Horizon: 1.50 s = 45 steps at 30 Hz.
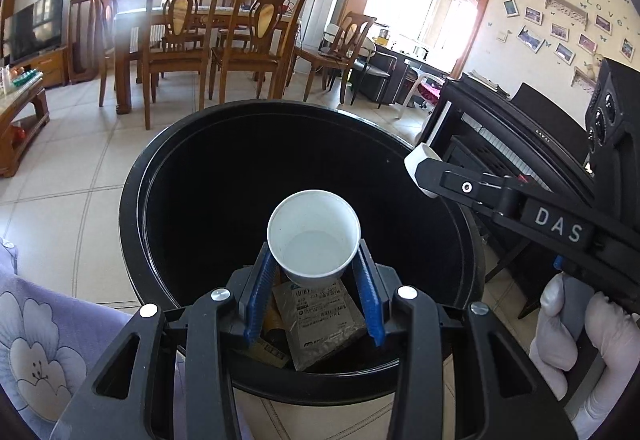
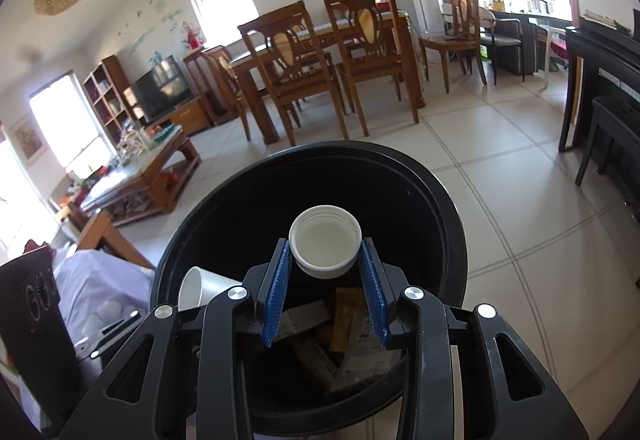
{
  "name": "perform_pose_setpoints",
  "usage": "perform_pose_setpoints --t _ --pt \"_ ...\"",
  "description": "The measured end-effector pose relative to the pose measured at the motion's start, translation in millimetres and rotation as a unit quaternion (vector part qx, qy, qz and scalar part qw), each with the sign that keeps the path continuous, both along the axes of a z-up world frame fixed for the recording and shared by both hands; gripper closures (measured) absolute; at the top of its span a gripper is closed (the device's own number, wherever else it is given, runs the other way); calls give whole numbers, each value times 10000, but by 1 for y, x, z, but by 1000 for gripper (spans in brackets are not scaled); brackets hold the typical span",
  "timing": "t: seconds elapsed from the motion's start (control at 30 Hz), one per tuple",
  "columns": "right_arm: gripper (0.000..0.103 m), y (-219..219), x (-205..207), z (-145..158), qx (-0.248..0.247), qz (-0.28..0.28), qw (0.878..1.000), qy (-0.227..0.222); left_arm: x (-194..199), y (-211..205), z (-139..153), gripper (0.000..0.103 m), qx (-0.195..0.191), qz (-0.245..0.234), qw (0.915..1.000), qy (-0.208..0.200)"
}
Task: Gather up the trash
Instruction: 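Carry the paper cup and bottle cap over the black bin, then open both tools to drop the cup and cap into the bin, then grasp the clear plastic tray with the left tool while the right tool grasps the red snack box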
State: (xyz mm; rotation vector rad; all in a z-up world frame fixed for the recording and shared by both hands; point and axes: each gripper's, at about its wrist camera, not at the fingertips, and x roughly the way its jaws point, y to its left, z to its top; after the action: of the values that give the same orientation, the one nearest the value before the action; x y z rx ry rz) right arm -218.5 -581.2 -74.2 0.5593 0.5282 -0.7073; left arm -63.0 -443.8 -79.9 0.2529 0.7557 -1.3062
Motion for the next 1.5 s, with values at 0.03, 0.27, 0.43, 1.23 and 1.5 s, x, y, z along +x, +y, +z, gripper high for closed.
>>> perform_pose_setpoints --t 0.03,0.27,0.43,1.23,1.5 --pt "67 -2 1 -2 13 -12 10000 32 0 1 0 63 8 4 10000 -13" --pt "67 -7 14 -10 38 -84 9996 275 -4 -4 0 63 76 5 9999 -137" --pt "67 -2 15 -14 56 -128 9992 385 -8 -8 -1 63 141 -15 9996 -251" --pt "41 27 4 6 -303 -72 9988 -388 -10 73 45 61 -302 403 9960 -738" --pt "41 80 50 16 -493 997 9931 -367 33 204 65 33 -433 1745 9787 -995"
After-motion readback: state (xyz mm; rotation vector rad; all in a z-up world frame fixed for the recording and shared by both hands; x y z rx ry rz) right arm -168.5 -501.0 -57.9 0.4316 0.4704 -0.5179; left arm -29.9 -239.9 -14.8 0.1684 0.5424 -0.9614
